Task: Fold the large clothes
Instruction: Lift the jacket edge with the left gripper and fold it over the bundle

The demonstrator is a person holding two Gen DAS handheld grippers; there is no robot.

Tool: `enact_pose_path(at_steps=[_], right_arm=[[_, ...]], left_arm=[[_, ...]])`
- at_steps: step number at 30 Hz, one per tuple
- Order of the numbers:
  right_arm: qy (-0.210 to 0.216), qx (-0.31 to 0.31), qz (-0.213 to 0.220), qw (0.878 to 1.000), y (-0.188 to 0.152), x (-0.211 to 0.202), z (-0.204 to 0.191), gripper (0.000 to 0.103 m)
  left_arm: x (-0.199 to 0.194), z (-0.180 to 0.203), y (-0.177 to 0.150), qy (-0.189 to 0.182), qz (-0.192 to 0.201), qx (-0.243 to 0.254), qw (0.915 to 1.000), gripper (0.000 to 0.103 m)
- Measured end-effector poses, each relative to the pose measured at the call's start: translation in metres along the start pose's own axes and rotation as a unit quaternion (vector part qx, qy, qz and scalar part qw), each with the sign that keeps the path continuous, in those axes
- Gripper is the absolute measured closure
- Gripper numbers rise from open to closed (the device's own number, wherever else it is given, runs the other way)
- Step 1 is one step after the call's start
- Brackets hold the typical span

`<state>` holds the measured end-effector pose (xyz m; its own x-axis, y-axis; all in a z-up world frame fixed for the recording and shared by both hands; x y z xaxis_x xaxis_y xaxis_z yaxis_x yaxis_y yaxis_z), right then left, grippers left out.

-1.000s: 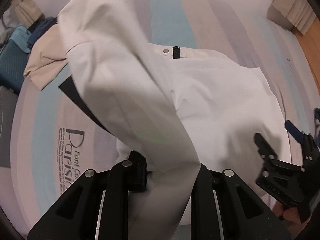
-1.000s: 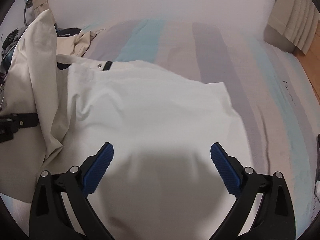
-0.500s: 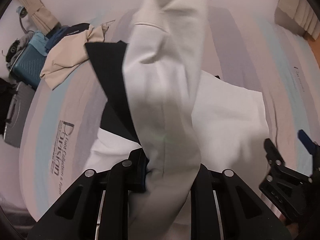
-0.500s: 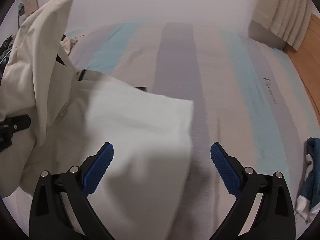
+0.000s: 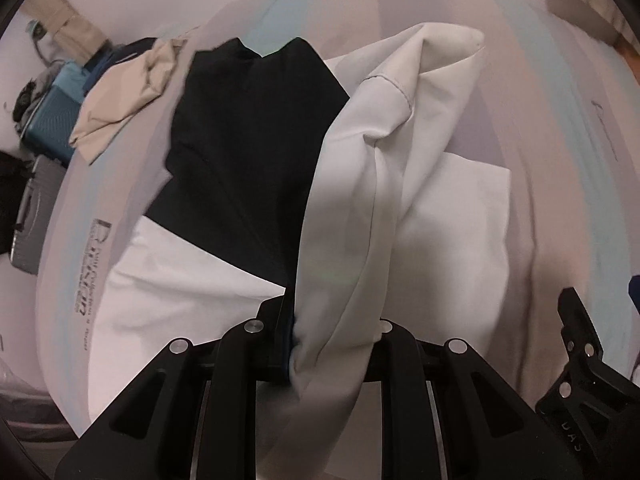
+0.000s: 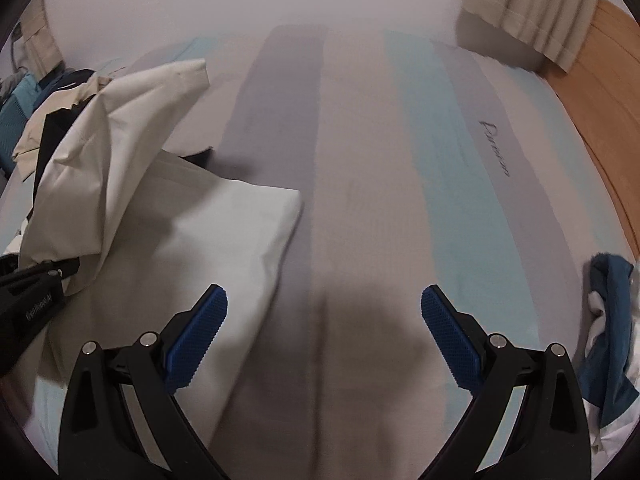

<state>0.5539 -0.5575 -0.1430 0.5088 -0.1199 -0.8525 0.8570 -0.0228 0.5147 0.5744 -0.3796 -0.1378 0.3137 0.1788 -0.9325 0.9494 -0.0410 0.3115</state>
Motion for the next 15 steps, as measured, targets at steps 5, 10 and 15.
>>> enact_pose_path(at_steps=[5,10,15], right_arm=[[-0.013,0.008,-0.009,1.000,-0.009,0.005,0.018,0.009],[-0.026,0.014,-0.015,0.999,-0.014,0.013,0.033,0.009],[-0.028,0.030,-0.026,0.999,-0.019,0.022,0.047,0.009]], left_arm=[[0.014,0.032,-0.013,-0.015,-0.014,0.026,0.9994,0.086],[0.031,0.055,-0.024,-0.022,-0.019,0.055,0.9980,0.086],[0.053,0.072,-0.037,-0.008,-0.010,0.092,0.9957,0.084]])
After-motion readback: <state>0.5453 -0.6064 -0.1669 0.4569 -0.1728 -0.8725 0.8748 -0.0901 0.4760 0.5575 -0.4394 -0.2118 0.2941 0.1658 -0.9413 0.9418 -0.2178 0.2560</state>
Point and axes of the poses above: each gripper's, at about its wrist camera, not at the fingertips, and x roughly the way its jaws point, z to its right, y to its top, the point moved 1 cm from there along x, roughly the way its jaws point, and after that the axes turned 2 degrees about -y, right-handed, at the moved point
